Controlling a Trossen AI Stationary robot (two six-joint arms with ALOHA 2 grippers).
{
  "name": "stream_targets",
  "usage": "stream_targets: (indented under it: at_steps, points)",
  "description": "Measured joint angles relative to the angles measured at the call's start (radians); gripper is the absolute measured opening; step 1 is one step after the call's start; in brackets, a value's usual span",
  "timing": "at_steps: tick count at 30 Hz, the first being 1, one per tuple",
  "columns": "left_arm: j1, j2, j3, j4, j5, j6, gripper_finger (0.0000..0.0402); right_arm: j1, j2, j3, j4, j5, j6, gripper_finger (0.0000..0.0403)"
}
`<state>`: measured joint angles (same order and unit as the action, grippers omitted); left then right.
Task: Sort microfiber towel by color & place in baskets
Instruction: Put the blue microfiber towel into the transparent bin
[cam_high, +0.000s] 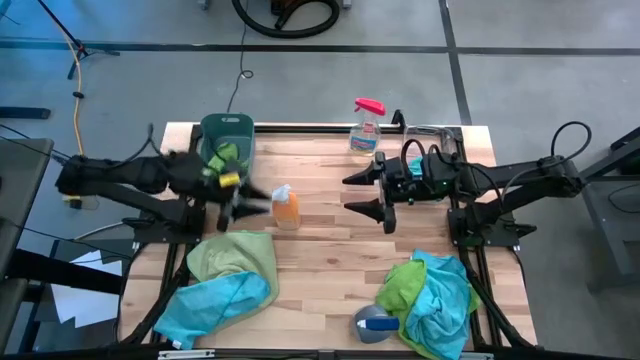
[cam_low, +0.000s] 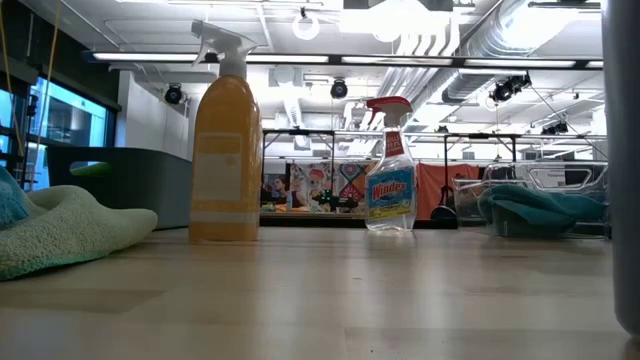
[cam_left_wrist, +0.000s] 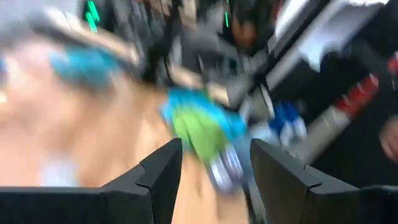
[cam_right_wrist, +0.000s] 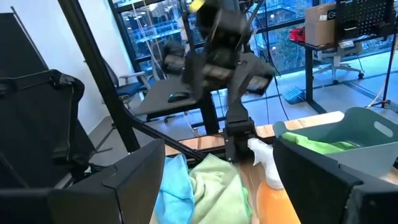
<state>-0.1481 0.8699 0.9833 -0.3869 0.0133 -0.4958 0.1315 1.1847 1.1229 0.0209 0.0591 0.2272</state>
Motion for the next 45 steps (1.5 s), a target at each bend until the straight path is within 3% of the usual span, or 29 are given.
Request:
stream_targets:
  at_steps: [6,12,19,27,36,39,43,45]
  points:
    - [-0.249,0.074,0.000,-0.219,0.004,-0.193,0.0179,-0.019,0.000,0.000,-0.001,0.009,-0.004,0.0296]
    - [-0.488,0.209,0.000,-0.422,0.010,-0.493,0.0179,-0.048,0.000,0.000,-0.002,0.008,-0.008,0.0296]
    - [-0.667,0.389,0.000,-0.581,0.060,-0.804,0.0179,-0.073,0.000,0.000,-0.011,0.008,-0.016,0.0296]
    - [-0.722,0.557,0.000,-0.583,0.079,-0.987,0.0179,-0.093,0.000,0.000,-0.032,0.007,-0.023,0.0296]
    - [-0.724,0.678,0.000,-0.580,0.130,-1.012,0.0171,-0.093,0.000,0.000,-0.073,0.003,-0.027,0.0296]
    - [-0.724,0.689,0.000,-0.580,0.131,-1.002,0.0133,-0.093,0.000,0.000,-0.086,0.003,-0.027,0.0296]
    - [-0.724,0.667,0.000,-0.581,0.131,-0.985,0.0026,-0.093,0.000,0.000,-0.092,0.003,-0.027,0.0296]
    - [-0.724,0.633,0.000,-0.581,0.132,-0.982,0.0013,-0.093,0.000,0.000,-0.092,0.004,-0.027,0.0296]
